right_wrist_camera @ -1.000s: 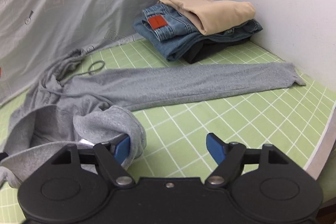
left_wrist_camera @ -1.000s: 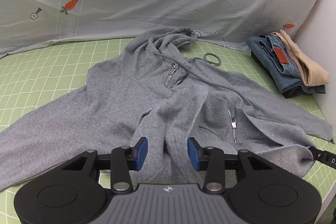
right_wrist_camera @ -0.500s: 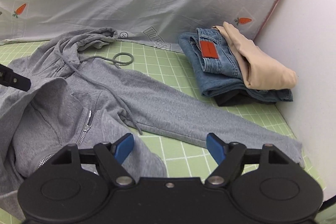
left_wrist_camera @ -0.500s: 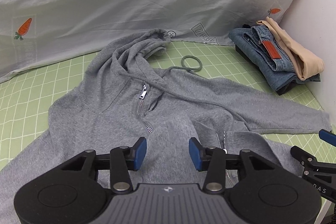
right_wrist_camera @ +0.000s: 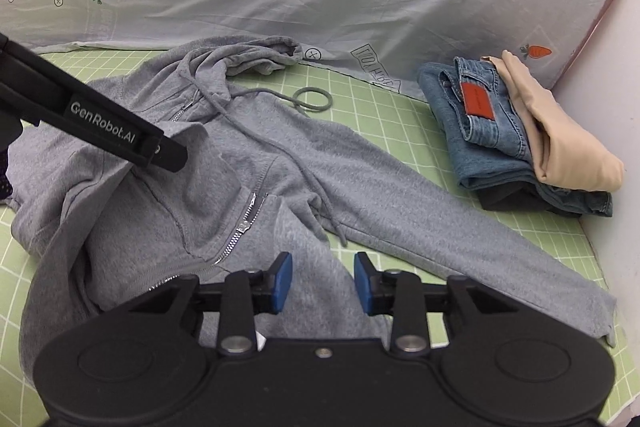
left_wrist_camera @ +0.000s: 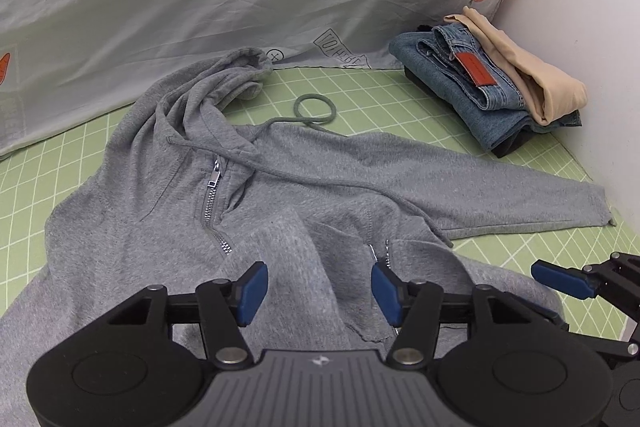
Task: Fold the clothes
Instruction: 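Grasp the folded hem edge again with both grippers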
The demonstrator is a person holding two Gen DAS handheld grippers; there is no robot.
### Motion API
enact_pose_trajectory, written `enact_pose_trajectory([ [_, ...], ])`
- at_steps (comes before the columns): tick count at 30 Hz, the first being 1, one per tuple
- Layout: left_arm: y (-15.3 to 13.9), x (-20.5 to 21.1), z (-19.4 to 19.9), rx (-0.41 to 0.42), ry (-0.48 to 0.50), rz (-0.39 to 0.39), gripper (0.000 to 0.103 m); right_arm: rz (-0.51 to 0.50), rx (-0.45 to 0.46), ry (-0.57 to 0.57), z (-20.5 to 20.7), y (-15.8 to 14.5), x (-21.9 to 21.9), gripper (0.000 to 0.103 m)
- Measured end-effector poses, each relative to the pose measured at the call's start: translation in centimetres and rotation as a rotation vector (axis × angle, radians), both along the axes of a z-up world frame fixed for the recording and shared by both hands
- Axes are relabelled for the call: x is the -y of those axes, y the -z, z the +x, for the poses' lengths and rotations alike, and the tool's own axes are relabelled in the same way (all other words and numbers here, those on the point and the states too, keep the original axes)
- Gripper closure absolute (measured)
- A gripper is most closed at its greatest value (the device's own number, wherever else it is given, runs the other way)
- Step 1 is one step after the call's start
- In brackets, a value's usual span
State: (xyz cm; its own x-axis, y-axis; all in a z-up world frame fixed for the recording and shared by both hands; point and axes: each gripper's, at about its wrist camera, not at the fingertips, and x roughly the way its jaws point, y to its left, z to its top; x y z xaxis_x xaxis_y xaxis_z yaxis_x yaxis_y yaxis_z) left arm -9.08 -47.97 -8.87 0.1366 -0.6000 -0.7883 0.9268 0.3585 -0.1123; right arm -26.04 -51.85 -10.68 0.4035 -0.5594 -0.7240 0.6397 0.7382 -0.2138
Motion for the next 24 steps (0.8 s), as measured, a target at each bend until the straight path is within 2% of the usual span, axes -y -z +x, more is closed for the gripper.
enact_pose_trajectory([
  [2,0.5,-0.1,0.0,0.035,-0.001,0.026,0.050,0.010,0.005,0.008,0.0,0.1,0.0,0.075],
  [3,0.8,-0.2,0.0,0.052,-0.002,0.038,0.070,0.015,0.009,0.013,-0.1,0.1,0.0,0.076],
  [4,1.0,-0.4,0.0,0.068,-0.004,0.050,0.098,0.019,0.014,0.020,-0.2,0.1,0.0,0.079],
  [9,0.9,-3.6,1.4,0.014,-0.110,0.035,0.100,0.009,0.051,0.035,-1.0,-0.6,-0.5,0.081],
  [16,0.4,-8.2,1.9,-0.038,-0.235,0.001,0.100,-0.033,0.062,-0.120,-1.2,-1.4,-4.0,0.081],
  [22,0.1,-11.0,1.1,-0.018,-0.289,-0.003,0.100,0.038,-0.079,-0.047,-0.9,1.6,-3.1,0.081],
  [24,0.0,-11.9,0.8,-0.011,-0.307,-0.004,0.100,0.060,-0.099,-0.021,-1.2,2.1,-2.6,0.081],
])
